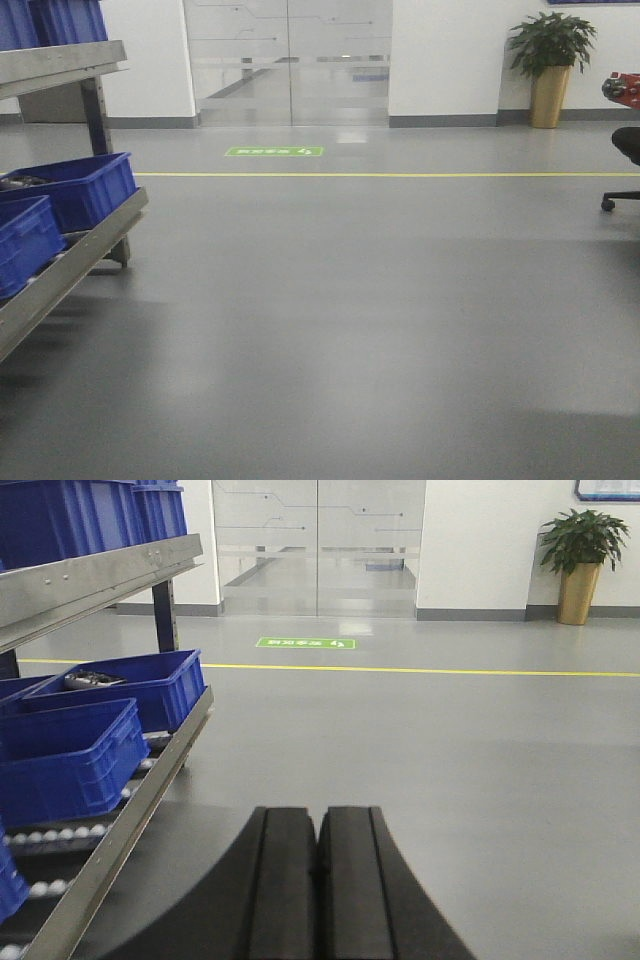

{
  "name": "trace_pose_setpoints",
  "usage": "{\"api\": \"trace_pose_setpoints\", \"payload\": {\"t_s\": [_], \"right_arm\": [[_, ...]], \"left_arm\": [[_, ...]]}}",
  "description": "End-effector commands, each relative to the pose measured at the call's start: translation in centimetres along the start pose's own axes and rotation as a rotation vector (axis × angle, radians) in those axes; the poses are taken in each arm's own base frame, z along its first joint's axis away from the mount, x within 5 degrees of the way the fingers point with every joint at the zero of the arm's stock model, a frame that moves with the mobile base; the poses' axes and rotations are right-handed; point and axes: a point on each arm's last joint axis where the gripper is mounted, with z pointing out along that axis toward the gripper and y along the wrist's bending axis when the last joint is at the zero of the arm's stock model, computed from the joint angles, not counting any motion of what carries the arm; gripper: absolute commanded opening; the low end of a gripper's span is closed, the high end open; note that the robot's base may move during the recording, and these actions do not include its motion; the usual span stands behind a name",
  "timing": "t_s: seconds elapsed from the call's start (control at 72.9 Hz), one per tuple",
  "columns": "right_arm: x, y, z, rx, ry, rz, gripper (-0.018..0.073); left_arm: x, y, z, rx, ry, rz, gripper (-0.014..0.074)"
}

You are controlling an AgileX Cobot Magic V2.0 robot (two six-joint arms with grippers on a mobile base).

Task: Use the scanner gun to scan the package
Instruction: 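Drive the base forward along the aisle toward the red table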

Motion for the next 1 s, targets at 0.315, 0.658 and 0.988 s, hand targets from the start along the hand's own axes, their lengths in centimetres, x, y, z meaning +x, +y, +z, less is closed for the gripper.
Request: {"api": "trace_pose_setpoints", "payload": {"t_s": [0.315, 0.658, 0.988], "right_arm": [[-0.2, -0.02, -0.02, 0.002, -0.024, -0.004, -0.0169], [-0.2, -0.02, -0.02, 0.002, -0.024, -0.004, -0.0169], [-0.2, -0.02, -0.02, 0.002, -0.024, -0.004, -0.0169]], "left_arm": [[-0.25, -0.01, -0.05, 0.002, -0.019, 0.001, -0.0101], [-0.25, -0.01, -0.05, 0.002, -0.019, 0.001, -0.0101], [-0.25, -0.01, -0.05, 0.002, -0.019, 0.001, -0.0101]]}}
